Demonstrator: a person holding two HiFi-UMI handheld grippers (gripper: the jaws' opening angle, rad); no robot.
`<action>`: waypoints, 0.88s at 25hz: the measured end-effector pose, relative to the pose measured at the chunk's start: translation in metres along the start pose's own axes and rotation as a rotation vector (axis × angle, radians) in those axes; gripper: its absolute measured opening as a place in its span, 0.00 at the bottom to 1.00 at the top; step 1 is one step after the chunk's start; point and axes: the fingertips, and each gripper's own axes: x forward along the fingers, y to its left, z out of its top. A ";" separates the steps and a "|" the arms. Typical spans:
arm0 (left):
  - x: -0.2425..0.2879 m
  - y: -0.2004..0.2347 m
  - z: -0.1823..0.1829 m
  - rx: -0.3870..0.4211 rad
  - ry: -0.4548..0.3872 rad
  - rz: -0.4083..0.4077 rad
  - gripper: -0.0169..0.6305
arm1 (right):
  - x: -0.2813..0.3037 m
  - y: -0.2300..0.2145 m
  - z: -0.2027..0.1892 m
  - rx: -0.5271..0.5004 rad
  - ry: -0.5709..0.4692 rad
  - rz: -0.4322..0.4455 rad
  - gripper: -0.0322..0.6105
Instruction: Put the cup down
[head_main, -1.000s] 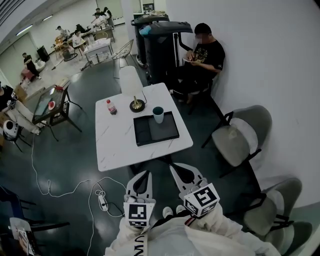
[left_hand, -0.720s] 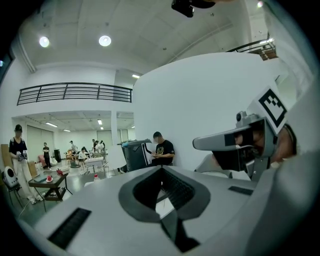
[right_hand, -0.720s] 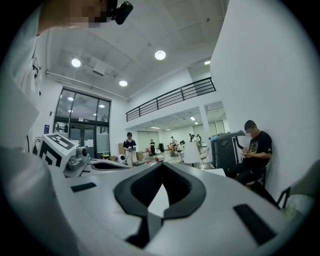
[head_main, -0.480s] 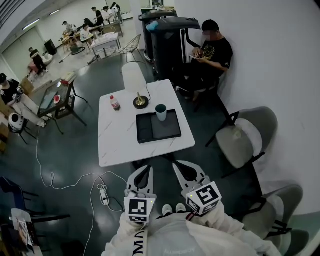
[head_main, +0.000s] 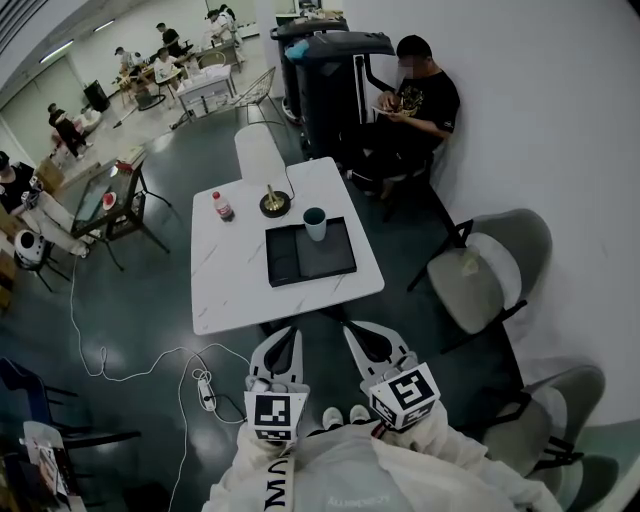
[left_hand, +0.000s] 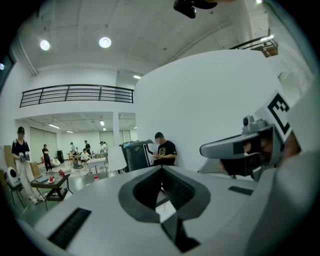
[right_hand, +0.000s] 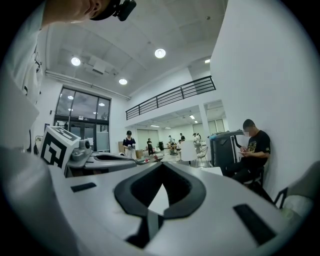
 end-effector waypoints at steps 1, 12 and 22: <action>0.000 0.000 -0.001 0.000 0.001 0.000 0.04 | 0.000 0.000 -0.001 0.001 0.000 -0.001 0.06; -0.002 0.001 -0.003 -0.005 0.000 0.007 0.04 | -0.001 0.000 0.000 0.002 -0.003 -0.002 0.06; -0.003 0.005 -0.004 -0.005 0.011 0.013 0.04 | 0.004 0.002 -0.003 0.015 0.002 0.009 0.06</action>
